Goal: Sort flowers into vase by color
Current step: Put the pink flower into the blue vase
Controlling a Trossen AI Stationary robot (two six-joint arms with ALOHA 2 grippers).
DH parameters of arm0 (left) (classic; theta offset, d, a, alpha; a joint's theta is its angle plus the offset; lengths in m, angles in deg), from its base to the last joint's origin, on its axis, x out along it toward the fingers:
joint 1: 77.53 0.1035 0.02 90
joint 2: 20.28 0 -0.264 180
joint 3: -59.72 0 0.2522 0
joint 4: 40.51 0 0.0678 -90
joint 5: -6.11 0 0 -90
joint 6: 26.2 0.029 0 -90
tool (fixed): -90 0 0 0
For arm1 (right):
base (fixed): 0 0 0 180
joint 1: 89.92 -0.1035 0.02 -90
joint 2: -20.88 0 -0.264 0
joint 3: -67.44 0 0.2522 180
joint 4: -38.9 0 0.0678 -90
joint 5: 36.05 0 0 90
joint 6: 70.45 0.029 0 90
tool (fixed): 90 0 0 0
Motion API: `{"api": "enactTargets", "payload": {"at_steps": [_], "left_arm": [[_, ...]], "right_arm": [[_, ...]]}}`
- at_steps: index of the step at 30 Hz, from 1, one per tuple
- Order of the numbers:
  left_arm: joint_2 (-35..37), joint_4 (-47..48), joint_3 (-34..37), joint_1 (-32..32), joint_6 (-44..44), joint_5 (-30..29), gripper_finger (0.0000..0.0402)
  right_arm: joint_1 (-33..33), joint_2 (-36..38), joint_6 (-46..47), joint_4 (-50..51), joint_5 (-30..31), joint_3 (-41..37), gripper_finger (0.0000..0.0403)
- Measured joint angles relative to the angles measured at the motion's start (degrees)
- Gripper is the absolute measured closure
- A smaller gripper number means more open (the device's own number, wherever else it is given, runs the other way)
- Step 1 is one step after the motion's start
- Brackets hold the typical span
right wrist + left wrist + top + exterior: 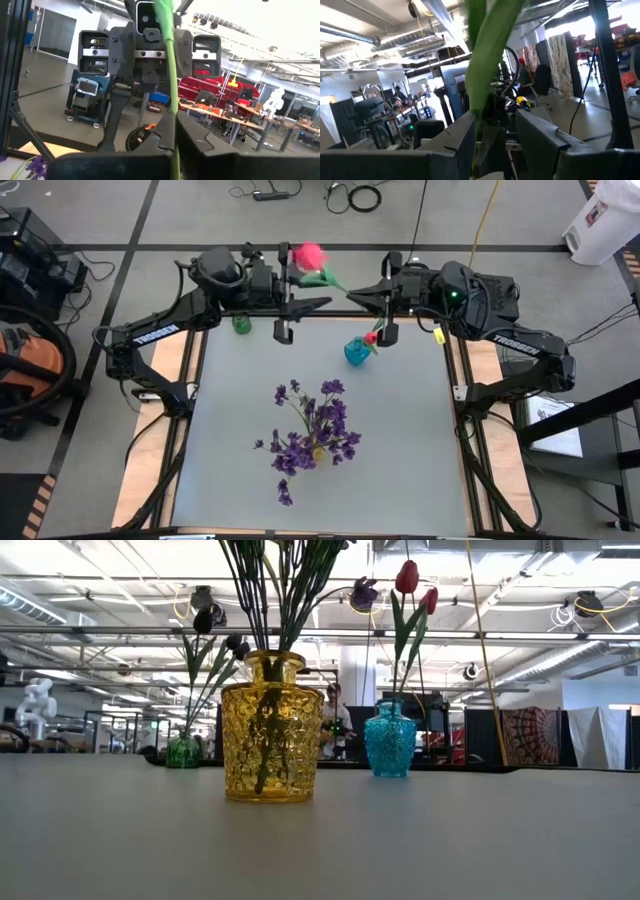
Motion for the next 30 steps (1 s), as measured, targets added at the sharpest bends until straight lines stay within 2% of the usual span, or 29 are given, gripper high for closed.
{"api": "enactTargets", "payload": {"at_steps": [25,30], "left_arm": [[0.0,-0.9,0.0,0.0,1.2,-0.8,0.0255],[0.0,-0.9,0.0,0.0,1.2,-0.8,0.0287]], "right_arm": [[-0.2,-0.1,2.9,4.2,-0.3,0.0,0.0403],[-0.2,-0.1,3.0,4.5,-0.3,0.0,0.0403]]}}
